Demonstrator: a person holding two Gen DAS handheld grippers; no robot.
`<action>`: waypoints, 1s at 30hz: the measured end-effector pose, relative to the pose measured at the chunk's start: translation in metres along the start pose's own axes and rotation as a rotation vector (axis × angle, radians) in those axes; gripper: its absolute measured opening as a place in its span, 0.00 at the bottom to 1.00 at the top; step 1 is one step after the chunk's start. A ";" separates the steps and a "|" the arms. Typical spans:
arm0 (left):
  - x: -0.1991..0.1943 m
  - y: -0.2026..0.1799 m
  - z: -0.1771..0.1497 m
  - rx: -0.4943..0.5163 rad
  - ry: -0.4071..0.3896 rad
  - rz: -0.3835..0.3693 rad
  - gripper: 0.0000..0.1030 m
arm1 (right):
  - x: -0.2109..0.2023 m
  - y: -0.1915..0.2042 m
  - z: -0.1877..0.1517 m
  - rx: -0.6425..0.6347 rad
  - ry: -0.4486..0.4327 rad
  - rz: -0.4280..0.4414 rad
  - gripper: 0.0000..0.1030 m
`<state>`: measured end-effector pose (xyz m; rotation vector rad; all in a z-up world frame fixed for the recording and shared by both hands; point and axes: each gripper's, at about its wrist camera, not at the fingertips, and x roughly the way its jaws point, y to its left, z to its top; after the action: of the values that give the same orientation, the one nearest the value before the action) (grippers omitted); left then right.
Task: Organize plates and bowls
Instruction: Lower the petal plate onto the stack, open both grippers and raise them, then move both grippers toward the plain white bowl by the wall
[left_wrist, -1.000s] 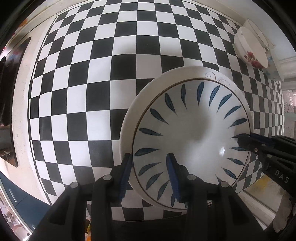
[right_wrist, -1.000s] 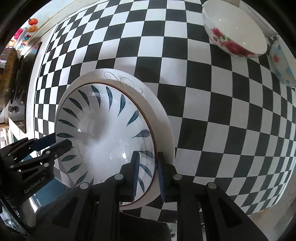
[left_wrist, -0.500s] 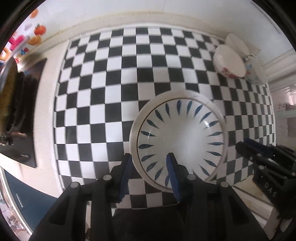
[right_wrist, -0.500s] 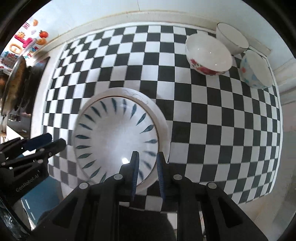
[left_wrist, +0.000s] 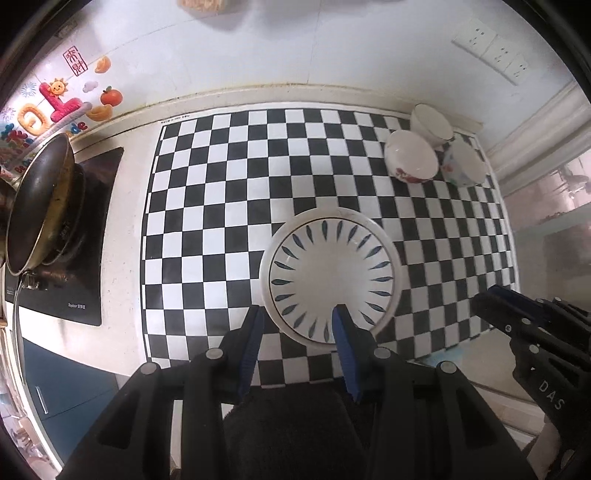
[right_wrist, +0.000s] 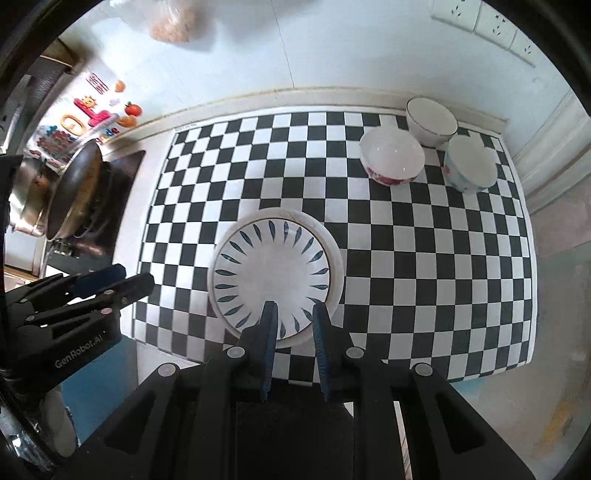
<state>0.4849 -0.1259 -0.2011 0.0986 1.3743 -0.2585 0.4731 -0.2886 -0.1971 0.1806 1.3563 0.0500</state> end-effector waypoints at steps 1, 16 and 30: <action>-0.006 -0.001 -0.001 0.006 -0.003 -0.002 0.34 | -0.006 0.001 -0.001 0.000 -0.005 -0.001 0.21; -0.025 -0.004 -0.006 0.042 -0.006 -0.040 0.34 | -0.037 0.008 -0.008 0.008 -0.026 -0.030 0.21; -0.004 0.001 0.040 0.073 -0.089 -0.082 0.36 | 0.001 -0.017 0.017 0.186 -0.018 -0.022 0.21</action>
<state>0.5224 -0.1334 -0.1895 0.0903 1.2818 -0.3779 0.4884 -0.3074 -0.1971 0.3214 1.3444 -0.0964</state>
